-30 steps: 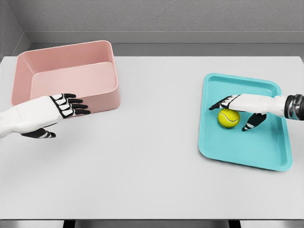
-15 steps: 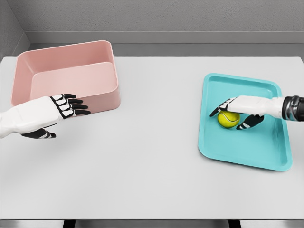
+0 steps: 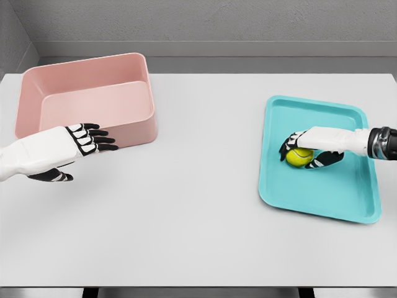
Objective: Put the tennis from the blue tray into the pink basket with both arms
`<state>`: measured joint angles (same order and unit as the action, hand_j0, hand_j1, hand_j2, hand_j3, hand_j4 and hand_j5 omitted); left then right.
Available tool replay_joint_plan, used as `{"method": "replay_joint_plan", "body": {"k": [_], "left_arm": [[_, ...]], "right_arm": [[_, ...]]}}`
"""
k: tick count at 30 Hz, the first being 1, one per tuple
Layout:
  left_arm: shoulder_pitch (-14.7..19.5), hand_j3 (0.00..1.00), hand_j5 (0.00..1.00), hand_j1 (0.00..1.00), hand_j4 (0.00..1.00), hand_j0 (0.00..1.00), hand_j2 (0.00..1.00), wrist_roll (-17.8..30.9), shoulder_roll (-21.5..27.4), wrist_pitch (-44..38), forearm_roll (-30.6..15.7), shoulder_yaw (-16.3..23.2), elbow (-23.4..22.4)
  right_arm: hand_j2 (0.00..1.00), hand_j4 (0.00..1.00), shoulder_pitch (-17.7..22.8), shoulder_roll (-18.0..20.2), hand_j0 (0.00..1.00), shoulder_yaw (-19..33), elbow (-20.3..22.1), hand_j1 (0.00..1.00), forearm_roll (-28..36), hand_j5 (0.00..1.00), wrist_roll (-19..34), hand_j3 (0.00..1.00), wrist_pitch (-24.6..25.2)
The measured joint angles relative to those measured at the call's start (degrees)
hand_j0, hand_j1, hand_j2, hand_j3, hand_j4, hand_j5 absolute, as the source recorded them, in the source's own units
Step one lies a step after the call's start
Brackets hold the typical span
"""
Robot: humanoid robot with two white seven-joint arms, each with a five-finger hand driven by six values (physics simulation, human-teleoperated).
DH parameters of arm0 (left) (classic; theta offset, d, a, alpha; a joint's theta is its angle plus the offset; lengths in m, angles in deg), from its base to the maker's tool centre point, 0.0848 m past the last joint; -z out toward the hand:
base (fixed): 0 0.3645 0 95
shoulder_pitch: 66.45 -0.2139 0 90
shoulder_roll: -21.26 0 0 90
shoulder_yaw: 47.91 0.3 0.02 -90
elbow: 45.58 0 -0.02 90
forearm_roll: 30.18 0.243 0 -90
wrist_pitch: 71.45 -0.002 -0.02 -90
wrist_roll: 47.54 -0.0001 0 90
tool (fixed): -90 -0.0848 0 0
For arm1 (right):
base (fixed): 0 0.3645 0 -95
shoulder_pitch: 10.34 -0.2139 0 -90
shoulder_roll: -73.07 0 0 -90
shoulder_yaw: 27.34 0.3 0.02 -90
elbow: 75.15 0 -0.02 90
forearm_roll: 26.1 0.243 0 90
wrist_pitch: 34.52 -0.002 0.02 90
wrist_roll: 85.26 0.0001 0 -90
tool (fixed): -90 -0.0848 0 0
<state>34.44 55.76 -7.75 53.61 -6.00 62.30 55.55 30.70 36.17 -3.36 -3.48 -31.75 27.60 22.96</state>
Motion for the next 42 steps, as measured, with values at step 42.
{"method": "replay_joint_plan", "body": {"k": [42], "left_arm": [[0.8, 1.0, 1.0, 1.0, 1.0, 1.0, 1.0, 0.0, -1.0, 0.0, 6.3, 0.1, 0.0]], "right_arm": [[0.56, 0.56, -4.7, -5.4, 0.56, 3.1, 12.1, 0.56, -0.5, 0.56, 0.2, 0.56, -2.6]]}}
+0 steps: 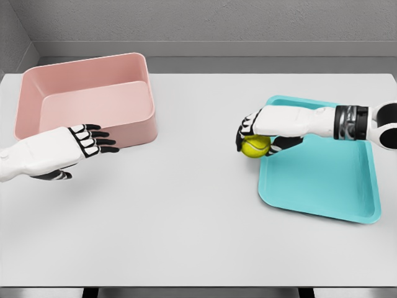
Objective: Put the tennis from the blue tray into the pink basket with both arms
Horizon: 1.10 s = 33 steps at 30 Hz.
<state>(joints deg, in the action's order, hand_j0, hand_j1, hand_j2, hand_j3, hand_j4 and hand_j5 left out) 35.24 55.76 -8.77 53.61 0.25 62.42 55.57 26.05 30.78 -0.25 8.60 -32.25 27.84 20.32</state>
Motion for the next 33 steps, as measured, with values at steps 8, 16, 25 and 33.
{"method": "replay_joint_plan", "body": {"k": [8, 16, 25, 33], "left_arm": [[-2.4, 1.0, 1.0, 1.0, 1.0, 1.0, 1.0, 0.0, 4.9, 0.0, 0.1, -0.1, 0.0], [-2.6, 1.0, 1.0, 1.0, 1.0, 1.0, 1.0, 0.0, 5.9, 0.0, 0.0, -0.1, 0.0], [-3.0, 1.0, 1.0, 1.0, 1.0, 1.0, 1.0, 0.0, 6.0, 0.0, 0.0, -0.2, 0.0], [-3.2, 1.0, 1.0, 1.0, 1.0, 1.0, 1.0, 0.0, 5.7, 0.0, 0.0, -0.1, 0.0]], "right_arm": [[0.56, 0.56, 0.1, -4.3, 0.56, -0.7, 0.9, 0.56, -0.1, 0.56, 0.2, 0.56, 0.0], [0.56, 0.56, 0.5, -9.2, 0.56, -1.6, 0.9, 0.56, -0.1, 0.56, 0.8, 0.56, 0.0], [0.56, 0.56, 0.5, -14.9, 0.56, -3.5, -0.3, 0.56, 0.0, 0.56, 1.6, 0.56, 0.0], [0.56, 0.56, 0.6, -20.3, 0.56, -4.1, -6.1, 0.56, -0.2, 0.56, 3.0, 0.56, 0.0]]}}
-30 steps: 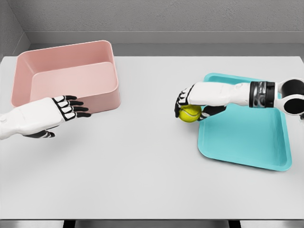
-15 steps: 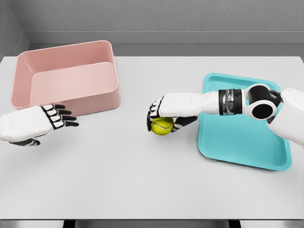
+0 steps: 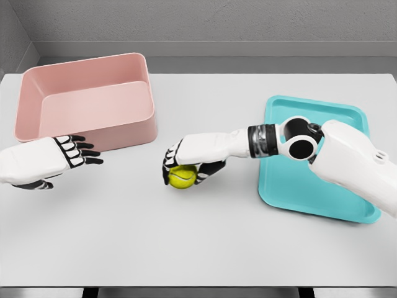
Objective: Put the tennis from the blue tray into the pink basket with both arms
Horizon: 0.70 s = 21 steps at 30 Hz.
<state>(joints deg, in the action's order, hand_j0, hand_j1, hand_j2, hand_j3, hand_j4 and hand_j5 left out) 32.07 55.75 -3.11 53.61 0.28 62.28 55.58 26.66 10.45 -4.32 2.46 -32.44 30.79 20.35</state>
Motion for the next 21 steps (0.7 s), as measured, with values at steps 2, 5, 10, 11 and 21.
{"method": "replay_joint_plan", "body": {"k": [2, 5, 10, 11, 21], "left_arm": [[0.0, 1.0, 1.0, 1.0, 1.0, 1.0, 1.0, 0.0, 0.0, 0.0, 0.0, 0.0, 0.0], [-0.1, 1.0, 1.0, 1.0, 1.0, 1.0, 1.0, 0.0, 0.0, 0.0, 0.0, 0.0, 0.0], [-0.2, 1.0, 1.0, 1.0, 1.0, 1.0, 1.0, -1.3, -1.3, 0.0, -0.6, 0.0, 0.0], [-0.8, 1.0, 1.0, 1.0, 1.0, 1.0, 1.0, -1.7, -1.7, 0.0, -0.9, 0.0, 0.0], [-0.9, 1.0, 1.0, 1.0, 1.0, 1.0, 1.0, -2.7, -2.6, 0.0, -1.6, 0.1, 0.0]], "right_arm": [[0.56, 0.56, -0.1, -1.2, 0.56, -0.3, -1.6, 0.56, -0.1, 0.56, 0.1, 0.56, 0.0], [0.56, 0.56, -0.1, -2.6, 0.56, -1.0, -3.4, 0.56, -0.2, 0.56, 0.2, 0.56, 0.0], [0.56, 0.56, -0.1, -4.7, 0.56, -1.4, -5.5, 0.56, -0.3, 0.56, 0.7, 0.56, 0.0], [0.56, 0.56, -0.2, -5.0, 0.56, -1.4, -5.9, 0.56, -0.3, 0.56, 0.8, 0.56, 0.0], [0.57, 0.57, -0.6, -8.4, 0.57, -1.5, -9.7, 0.57, -0.9, 0.57, 1.1, 0.57, 0.5]]}}
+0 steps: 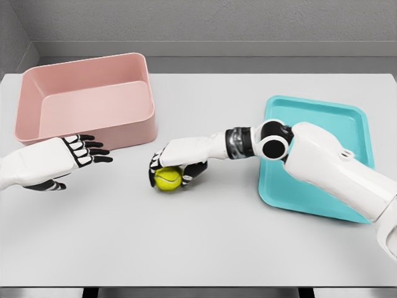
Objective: Put the tennis from the blue tray into the pink basket with both arms
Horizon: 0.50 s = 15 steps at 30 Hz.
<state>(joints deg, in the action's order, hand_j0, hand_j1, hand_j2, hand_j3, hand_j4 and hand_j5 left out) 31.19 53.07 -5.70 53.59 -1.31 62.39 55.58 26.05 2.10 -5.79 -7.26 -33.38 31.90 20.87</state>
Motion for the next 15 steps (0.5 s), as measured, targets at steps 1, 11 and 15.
{"method": "replay_joint_plan", "body": {"k": [1, 11, 15], "left_arm": [[0.0, 1.0, 1.0, 1.0, 1.0, 1.0, 1.0, 0.1, 0.0, 0.0, 0.0, 0.0, 0.0], [0.4, 1.0, 1.0, 1.0, 1.0, 1.0, 1.0, 5.0, -0.6, 0.0, 1.2, 0.1, 0.0], [0.4, 1.0, 1.0, 1.0, 1.0, 1.0, 1.0, 5.3, -0.8, 0.0, 1.2, 0.0, 0.0]], "right_arm": [[0.57, 0.57, 0.1, -0.4, 0.57, 0.0, -0.2, 0.57, -0.2, 0.57, 0.0, 0.57, 0.2], [0.67, 0.67, 0.0, -1.8, 0.67, 0.0, -1.9, 0.67, -0.7, 0.67, 0.0, 0.67, 0.6], [1.0, 1.0, 0.1, -1.8, 1.0, 0.0, -2.0, 1.0, -0.7, 1.0, -0.1, 1.0, 0.6]]}}
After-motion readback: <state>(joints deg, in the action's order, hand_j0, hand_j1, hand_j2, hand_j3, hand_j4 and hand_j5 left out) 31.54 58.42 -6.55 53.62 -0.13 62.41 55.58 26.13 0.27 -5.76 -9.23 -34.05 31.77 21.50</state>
